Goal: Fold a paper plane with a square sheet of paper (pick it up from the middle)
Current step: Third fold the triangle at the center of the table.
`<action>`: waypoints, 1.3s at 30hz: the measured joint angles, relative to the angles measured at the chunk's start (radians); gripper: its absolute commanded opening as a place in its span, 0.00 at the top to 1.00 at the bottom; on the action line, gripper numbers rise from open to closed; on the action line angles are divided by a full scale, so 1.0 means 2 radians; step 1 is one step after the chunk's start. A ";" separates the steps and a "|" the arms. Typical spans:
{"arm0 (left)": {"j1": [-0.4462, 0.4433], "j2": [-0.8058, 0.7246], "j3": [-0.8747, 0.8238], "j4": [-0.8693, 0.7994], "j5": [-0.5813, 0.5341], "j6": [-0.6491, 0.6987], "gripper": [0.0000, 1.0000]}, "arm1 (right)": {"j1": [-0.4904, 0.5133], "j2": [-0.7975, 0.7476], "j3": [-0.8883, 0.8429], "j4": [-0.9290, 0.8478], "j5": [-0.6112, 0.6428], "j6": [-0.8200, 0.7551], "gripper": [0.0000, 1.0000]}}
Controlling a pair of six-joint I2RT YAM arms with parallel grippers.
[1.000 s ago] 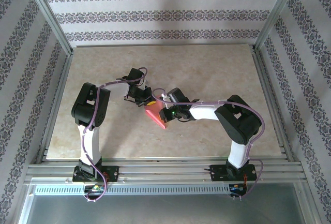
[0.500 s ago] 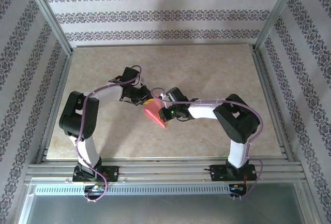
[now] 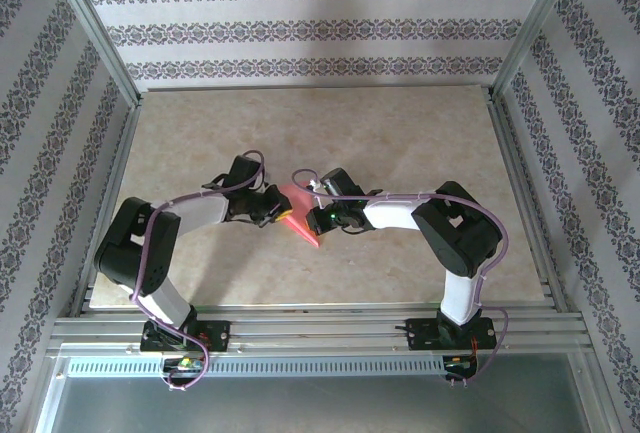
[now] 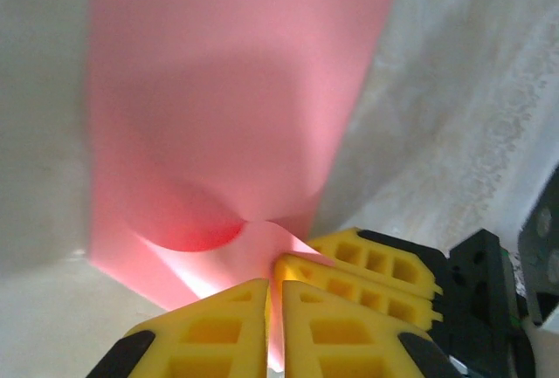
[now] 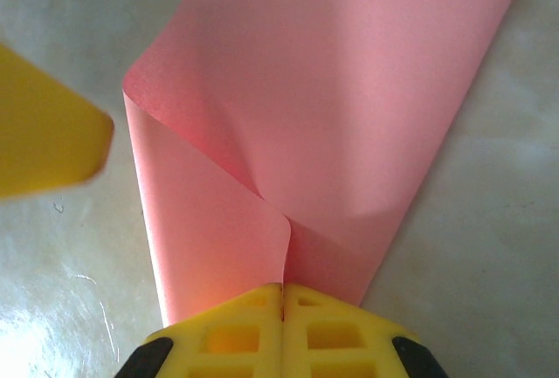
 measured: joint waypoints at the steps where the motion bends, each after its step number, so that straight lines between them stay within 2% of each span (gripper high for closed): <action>1: -0.005 0.000 -0.003 0.009 0.000 -0.005 0.89 | 0.000 0.001 0.001 0.000 0.000 0.000 0.94; 11: -0.027 0.014 -0.007 0.040 -0.008 -0.028 0.90 | 0.000 0.003 0.004 -0.002 0.000 0.000 0.94; 39: -0.027 0.045 -0.029 0.062 -0.014 -0.031 0.90 | 0.000 0.006 0.010 -0.006 0.000 0.000 0.94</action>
